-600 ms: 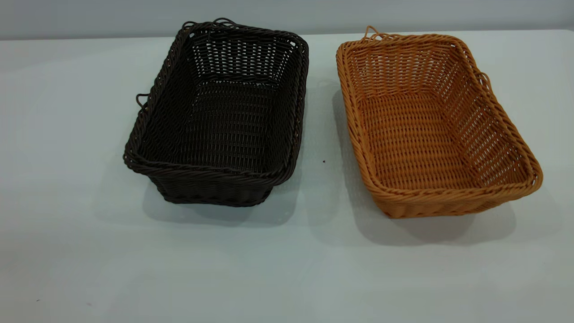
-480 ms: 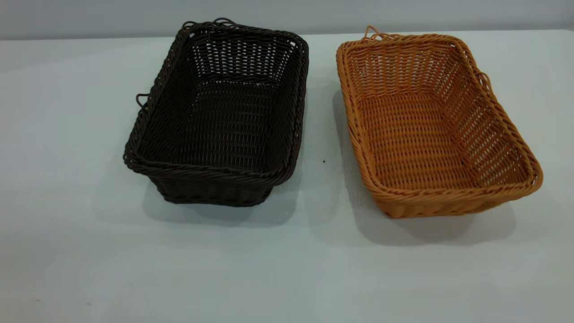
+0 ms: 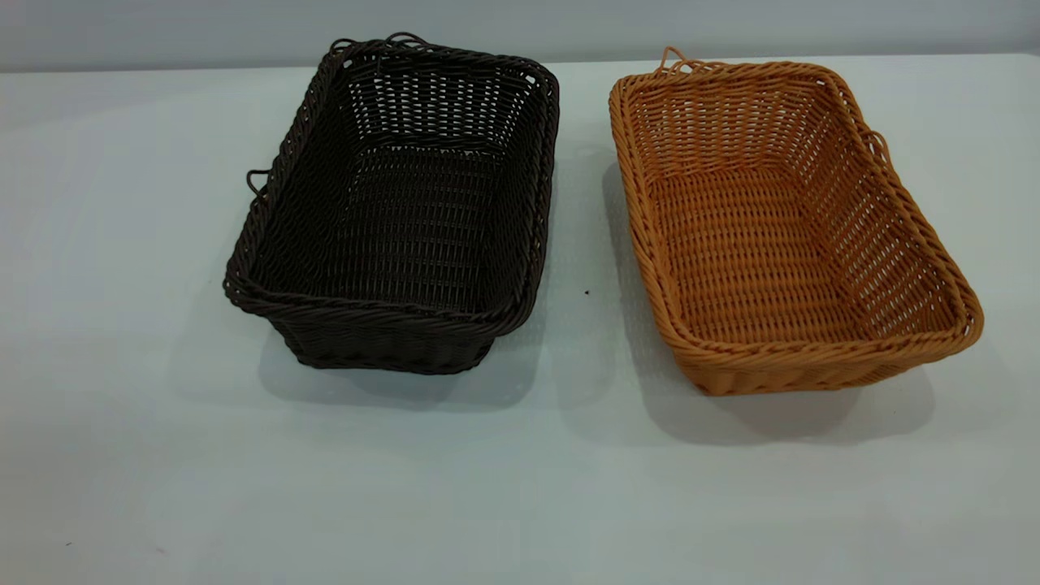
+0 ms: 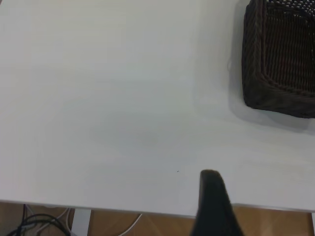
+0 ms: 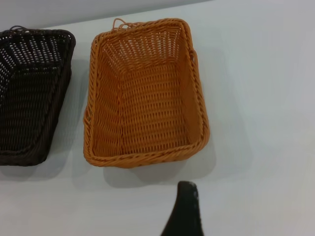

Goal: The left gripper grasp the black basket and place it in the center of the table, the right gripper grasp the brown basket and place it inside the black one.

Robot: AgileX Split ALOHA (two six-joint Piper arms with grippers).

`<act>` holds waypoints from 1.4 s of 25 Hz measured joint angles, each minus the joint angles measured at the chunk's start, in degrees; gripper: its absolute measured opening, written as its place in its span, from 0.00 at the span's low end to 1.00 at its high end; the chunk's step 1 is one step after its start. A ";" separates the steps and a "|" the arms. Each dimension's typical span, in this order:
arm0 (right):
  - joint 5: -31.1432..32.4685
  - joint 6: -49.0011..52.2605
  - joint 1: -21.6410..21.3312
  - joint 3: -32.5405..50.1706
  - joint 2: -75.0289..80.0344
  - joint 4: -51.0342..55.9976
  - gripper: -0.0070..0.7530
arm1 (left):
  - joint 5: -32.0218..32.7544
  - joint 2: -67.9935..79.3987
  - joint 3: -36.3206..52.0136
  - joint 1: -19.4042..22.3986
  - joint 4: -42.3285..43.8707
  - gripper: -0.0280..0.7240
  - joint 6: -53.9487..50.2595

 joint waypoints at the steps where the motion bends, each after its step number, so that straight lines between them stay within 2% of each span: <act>1: 0.00 0.00 0.00 0.00 0.00 0.00 0.76 | 0.00 0.00 0.00 0.00 0.00 0.62 0.00; 29: 0.00 0.05 0.00 0.00 0.00 0.24 0.76 | -0.30 0.00 0.00 0.00 0.05 0.62 0.17; 35: -0.19 2.79 0.00 -0.07 0.76 -1.53 0.75 | -0.37 1.81 -0.12 0.00 2.05 0.62 -1.77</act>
